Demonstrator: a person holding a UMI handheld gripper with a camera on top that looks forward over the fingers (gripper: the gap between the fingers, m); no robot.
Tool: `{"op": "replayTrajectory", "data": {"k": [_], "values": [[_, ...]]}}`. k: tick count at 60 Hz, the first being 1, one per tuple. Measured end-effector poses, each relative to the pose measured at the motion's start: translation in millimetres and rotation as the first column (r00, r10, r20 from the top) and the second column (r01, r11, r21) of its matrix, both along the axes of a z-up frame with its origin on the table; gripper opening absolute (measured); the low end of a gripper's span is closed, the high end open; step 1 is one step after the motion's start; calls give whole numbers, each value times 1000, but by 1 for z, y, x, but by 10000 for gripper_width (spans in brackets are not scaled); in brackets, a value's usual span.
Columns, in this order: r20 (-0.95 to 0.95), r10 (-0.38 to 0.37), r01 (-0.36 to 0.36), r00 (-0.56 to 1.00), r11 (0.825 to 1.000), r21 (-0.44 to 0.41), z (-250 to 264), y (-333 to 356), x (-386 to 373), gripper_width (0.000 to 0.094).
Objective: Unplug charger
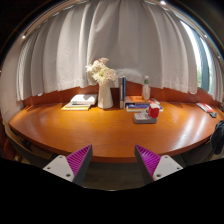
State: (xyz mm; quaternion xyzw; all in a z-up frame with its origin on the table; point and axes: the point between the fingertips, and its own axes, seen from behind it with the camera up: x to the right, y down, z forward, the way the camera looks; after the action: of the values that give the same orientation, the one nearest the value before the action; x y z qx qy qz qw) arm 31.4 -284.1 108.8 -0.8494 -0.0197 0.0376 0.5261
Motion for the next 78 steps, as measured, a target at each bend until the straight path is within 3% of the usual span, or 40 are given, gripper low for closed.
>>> {"op": "replayTrajectory", "data": {"k": [8, 25, 41, 46, 52, 60, 69, 71, 73, 76, 78], "values": [[23, -52, 53, 998, 998, -31, -15, 16, 39, 859], [46, -178, 180, 983, 983, -29, -39, 136, 164, 861], [73, -158, 158, 985, 987, 7, -44, 280, 230, 844], [97, -125, 122, 987, 992, 38, -45, 312, 234, 741], [85, -69, 67, 994, 997, 26, -57, 330, 219, 500], [56, -89, 89, 994, 996, 0, -58, 330, 218, 436], [16, -70, 71, 997, 991, -114, -57, 331, 219, 371], [-4, -77, 77, 997, 995, -71, -33, 338, 221, 374], [25, -95, 94, 995, 994, 53, 16, 347, 230, 348], [83, -138, 114, 987, 961, 251, 106, 359, 241, 346], [73, -126, 96, 989, 940, 326, 152, 365, 237, 344]]}}
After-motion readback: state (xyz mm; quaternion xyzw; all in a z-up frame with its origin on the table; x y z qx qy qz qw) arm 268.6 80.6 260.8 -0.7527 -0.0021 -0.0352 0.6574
